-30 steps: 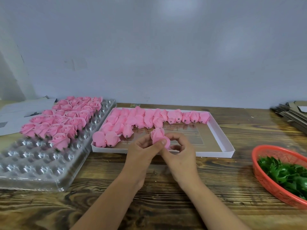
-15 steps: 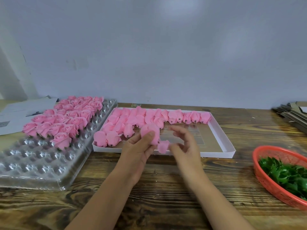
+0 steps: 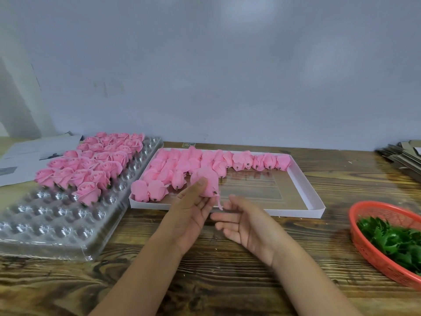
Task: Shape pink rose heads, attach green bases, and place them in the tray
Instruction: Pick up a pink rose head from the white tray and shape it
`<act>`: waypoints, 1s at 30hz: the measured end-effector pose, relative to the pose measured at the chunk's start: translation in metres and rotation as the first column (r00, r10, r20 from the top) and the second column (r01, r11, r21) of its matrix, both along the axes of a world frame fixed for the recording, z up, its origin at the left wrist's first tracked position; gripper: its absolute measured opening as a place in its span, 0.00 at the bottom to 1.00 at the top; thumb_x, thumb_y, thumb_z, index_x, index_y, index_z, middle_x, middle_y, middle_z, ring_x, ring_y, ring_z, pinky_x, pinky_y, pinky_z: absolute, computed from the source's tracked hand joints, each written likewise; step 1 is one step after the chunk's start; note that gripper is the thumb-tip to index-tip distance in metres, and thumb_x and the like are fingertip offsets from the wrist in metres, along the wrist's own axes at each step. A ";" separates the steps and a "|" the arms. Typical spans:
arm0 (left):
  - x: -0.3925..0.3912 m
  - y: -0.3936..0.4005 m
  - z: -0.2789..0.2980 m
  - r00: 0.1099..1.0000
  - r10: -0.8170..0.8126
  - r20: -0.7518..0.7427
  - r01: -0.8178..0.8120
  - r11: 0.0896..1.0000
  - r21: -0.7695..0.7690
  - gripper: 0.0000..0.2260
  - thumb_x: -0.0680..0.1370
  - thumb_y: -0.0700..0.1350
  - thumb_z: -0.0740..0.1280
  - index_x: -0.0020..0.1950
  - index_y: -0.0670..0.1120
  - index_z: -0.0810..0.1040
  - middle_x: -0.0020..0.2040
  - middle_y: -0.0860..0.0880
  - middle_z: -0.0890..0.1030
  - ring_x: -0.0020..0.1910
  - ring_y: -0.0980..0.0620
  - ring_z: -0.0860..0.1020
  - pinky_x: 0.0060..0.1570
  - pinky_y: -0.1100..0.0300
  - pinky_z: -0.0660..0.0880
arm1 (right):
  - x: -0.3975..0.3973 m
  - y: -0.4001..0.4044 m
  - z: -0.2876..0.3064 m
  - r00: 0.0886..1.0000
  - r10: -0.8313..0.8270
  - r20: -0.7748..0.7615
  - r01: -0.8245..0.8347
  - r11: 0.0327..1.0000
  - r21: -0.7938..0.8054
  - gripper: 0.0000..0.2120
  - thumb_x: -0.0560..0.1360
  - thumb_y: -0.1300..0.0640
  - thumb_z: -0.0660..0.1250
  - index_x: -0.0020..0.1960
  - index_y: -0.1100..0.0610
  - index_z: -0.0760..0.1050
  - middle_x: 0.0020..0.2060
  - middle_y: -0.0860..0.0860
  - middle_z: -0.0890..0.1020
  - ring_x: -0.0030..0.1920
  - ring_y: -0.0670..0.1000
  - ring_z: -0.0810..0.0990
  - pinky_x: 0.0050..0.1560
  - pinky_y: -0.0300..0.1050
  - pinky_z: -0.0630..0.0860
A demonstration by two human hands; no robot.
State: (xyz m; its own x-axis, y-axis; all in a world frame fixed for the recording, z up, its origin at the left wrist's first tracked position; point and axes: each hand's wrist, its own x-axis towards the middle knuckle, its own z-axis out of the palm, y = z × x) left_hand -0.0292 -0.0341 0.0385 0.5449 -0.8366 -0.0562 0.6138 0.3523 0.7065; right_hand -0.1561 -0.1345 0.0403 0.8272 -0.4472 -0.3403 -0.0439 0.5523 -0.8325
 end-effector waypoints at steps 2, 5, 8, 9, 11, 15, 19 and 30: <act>-0.001 0.000 0.001 1.000 -0.024 -0.013 0.023 1.000 -0.020 0.02 0.73 0.42 0.75 0.42 0.45 0.86 0.42 0.46 0.85 0.41 0.54 0.84 0.42 0.63 0.82 | 0.001 0.002 0.001 0.999 0.023 0.042 -0.027 0.995 0.094 0.12 0.75 0.52 0.69 0.41 0.59 0.86 0.47 0.63 0.85 0.41 0.55 0.86 0.36 0.41 0.82; -0.004 -0.001 0.002 0.999 -0.042 0.004 0.043 0.999 -0.018 0.04 0.72 0.44 0.77 0.44 0.44 0.88 0.44 0.45 0.85 0.42 0.54 0.84 0.43 0.62 0.82 | 0.002 0.000 0.000 0.992 -0.033 0.123 0.012 0.986 0.164 0.09 0.70 0.59 0.72 0.47 0.63 0.85 0.45 0.61 0.85 0.40 0.52 0.85 0.39 0.41 0.83; -0.005 -0.001 0.002 0.999 -0.043 0.007 0.043 0.999 -0.001 0.04 0.72 0.42 0.74 0.44 0.46 0.88 0.45 0.46 0.86 0.43 0.54 0.84 0.43 0.63 0.82 | 0.002 -0.005 -0.003 0.970 -0.171 0.173 0.140 0.974 0.181 0.11 0.69 0.65 0.73 0.51 0.64 0.80 0.39 0.56 0.84 0.33 0.47 0.82 0.34 0.36 0.81; -0.005 0.000 0.002 0.999 -0.044 0.010 0.044 0.999 0.007 0.04 0.73 0.42 0.73 0.44 0.46 0.88 0.45 0.46 0.86 0.43 0.54 0.84 0.43 0.63 0.82 | 0.002 -0.006 -0.003 0.960 -0.214 0.181 0.184 0.969 0.167 0.11 0.69 0.66 0.73 0.51 0.63 0.79 0.37 0.54 0.83 0.32 0.46 0.80 0.33 0.35 0.80; -0.005 0.000 0.001 0.999 -0.049 0.014 0.049 0.999 0.020 0.05 0.73 0.41 0.73 0.45 0.45 0.88 0.46 0.45 0.86 0.43 0.54 0.84 0.43 0.62 0.82 | 0.002 -0.010 -0.004 0.940 -0.283 0.192 0.262 0.956 0.131 0.15 0.66 0.65 0.75 0.52 0.61 0.78 0.35 0.53 0.82 0.30 0.45 0.79 0.32 0.34 0.79; -0.007 0.000 0.000 0.995 -0.095 0.008 0.095 0.995 0.002 0.04 0.72 0.42 0.75 0.45 0.45 0.88 0.44 0.46 0.85 0.43 0.55 0.84 0.44 0.62 0.82 | 0.002 -0.011 -0.004 0.928 -0.314 0.200 0.302 0.949 0.089 0.16 0.64 0.62 0.76 0.51 0.60 0.81 0.34 0.51 0.82 0.29 0.44 0.78 0.29 0.34 0.77; -0.006 0.000 0.000 0.991 -0.135 -0.008 0.134 0.989 -0.065 0.18 0.62 0.47 0.85 0.49 0.47 0.88 0.47 0.48 0.85 0.44 0.55 0.84 0.45 0.62 0.81 | 0.001 -0.010 -0.002 0.934 -0.262 0.244 0.255 0.965 0.061 0.08 0.66 0.63 0.74 0.44 0.56 0.87 0.35 0.51 0.83 0.32 0.44 0.80 0.30 0.35 0.77; -0.008 0.000 0.000 0.991 -0.099 0.088 0.098 0.995 0.020 0.11 0.67 0.48 0.79 0.48 0.47 0.88 0.45 0.47 0.85 0.43 0.55 0.82 0.44 0.63 0.81 | -0.001 -0.006 0.005 0.910 -0.199 0.363 0.185 0.980 0.074 0.08 0.73 0.63 0.68 0.49 0.56 0.82 0.32 0.50 0.77 0.29 0.45 0.75 0.29 0.36 0.75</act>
